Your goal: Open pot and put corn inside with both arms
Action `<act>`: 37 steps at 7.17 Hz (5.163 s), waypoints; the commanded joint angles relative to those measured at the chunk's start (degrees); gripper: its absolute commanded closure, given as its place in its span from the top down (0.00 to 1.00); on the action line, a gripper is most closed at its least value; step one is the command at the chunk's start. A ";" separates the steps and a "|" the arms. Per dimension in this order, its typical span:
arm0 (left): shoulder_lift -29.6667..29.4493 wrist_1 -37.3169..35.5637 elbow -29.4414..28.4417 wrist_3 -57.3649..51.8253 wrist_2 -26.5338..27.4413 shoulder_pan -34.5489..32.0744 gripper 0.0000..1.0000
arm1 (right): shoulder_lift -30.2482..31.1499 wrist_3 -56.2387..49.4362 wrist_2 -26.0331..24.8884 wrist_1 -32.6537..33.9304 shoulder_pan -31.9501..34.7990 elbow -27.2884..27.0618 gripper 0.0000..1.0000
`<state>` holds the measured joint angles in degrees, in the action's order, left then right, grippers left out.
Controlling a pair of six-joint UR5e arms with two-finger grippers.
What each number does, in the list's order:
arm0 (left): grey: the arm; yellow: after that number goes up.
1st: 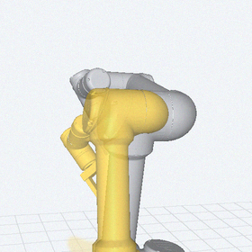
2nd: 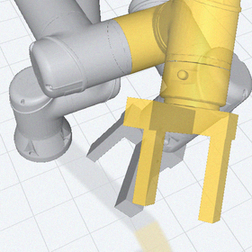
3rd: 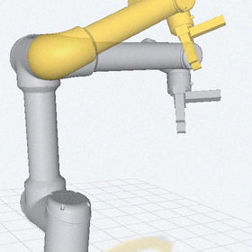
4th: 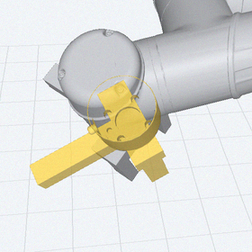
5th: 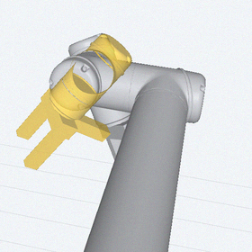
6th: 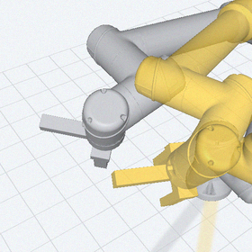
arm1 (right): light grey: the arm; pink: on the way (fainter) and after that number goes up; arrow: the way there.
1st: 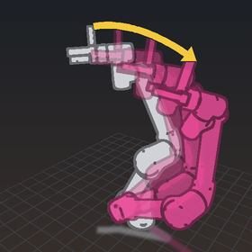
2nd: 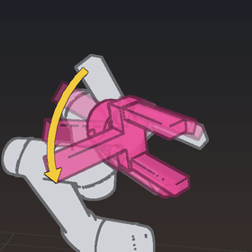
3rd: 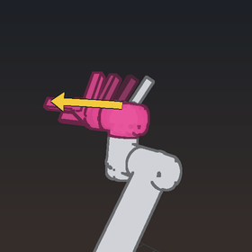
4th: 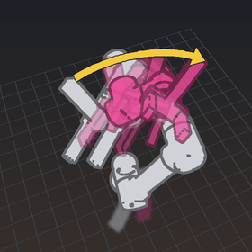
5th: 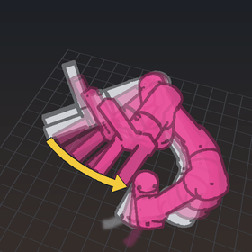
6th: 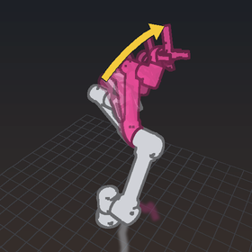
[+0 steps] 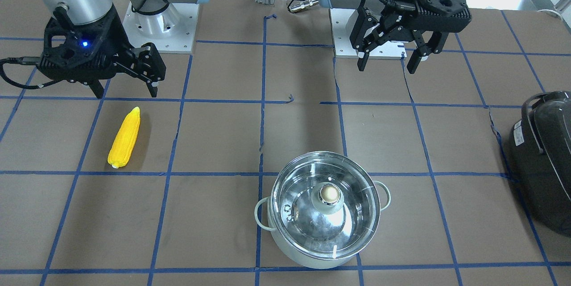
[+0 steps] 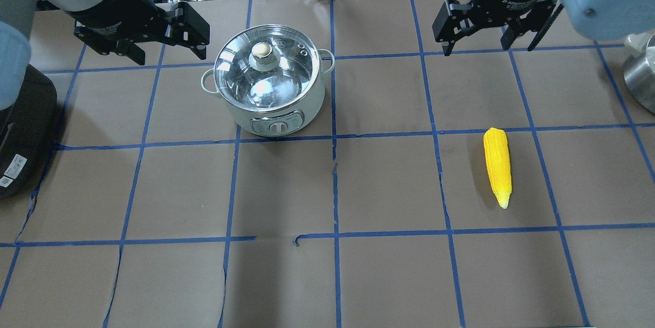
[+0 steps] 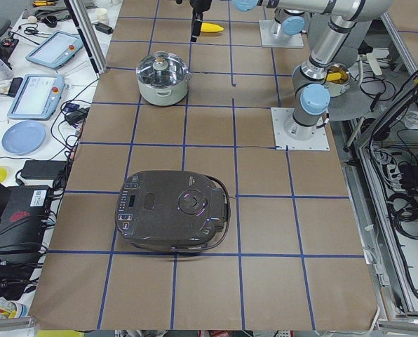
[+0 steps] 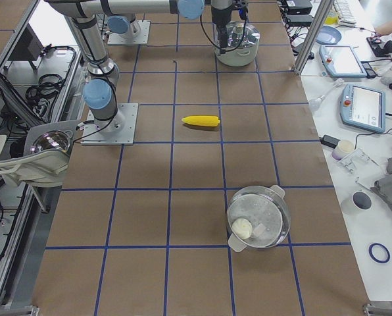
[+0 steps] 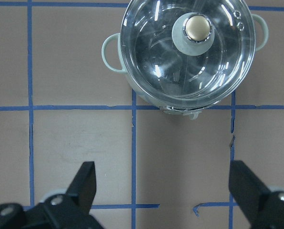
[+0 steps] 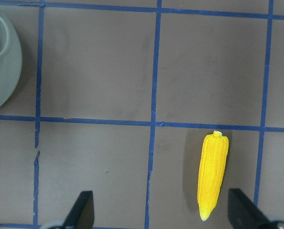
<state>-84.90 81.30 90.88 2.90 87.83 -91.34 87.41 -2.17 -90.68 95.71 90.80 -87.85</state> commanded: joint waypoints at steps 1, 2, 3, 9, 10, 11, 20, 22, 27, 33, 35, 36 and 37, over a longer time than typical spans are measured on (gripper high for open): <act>0.00 0.00 0.00 0.00 0.06 0.03 1.00 | -0.23 0.59 0.32 0.88 -3.23 -4.32 1.00; 0.00 0.00 0.00 0.00 0.06 -0.06 1.00 | -0.23 -0.19 0.24 5.06 -5.69 -8.87 1.00; 0.00 0.00 0.00 0.00 0.06 0.02 1.00 | -0.23 -1.33 -0.11 8.32 -7.63 -14.31 1.00; 0.00 0.00 0.09 0.00 -0.02 -0.06 1.00 | -5.92 -8.64 -0.12 38.03 -16.71 -36.32 1.00; 0.00 0.00 0.09 0.00 -0.11 0.02 1.00 | -7.77 -8.64 -0.11 40.50 -16.71 -37.12 1.00; 0.00 0.00 0.09 0.00 0.06 -0.06 1.00 | -8.48 -8.47 -0.11 40.70 -16.71 -37.13 1.00; -32.24 -9.75 -13.88 7.47 0.41 -6.65 1.00 | -12.00 -8.02 0.32 43.69 -16.71 -36.69 0.53; -33.31 -10.02 -13.71 6.16 0.50 -7.18 1.00 | -12.00 -7.76 0.41 42.12 -16.62 -34.69 0.30; -32.96 -9.93 -15.37 5.28 1.64 -7.18 0.00 | -10.16 -6.01 0.24 22.55 -13.47 -21.79 0.25; -30.94 -6.67 -16.64 -29.52 3.84 12.21 0.00 | -14.52 7.85 1.11 4.05 8.91 9.84 0.23; -29.80 -12.87 -9.09 -46.23 2.53 20.03 0.00 | -25.13 18.13 1.64 4.31 16.23 23.78 0.24; -28.75 -20.23 -2.27 -49.54 1.57 21.02 0.00 | -30.58 22.69 3.30 3.96 18.25 31.26 0.24; -27.35 -27.79 4.85 -49.66 1.47 21.73 0.00 | -33.94 27.52 3.57 4.39 20.36 34.12 0.24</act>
<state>-113.72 62.26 87.49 -44.15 89.78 -71.09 58.78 19.40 -87.94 99.88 108.32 -59.64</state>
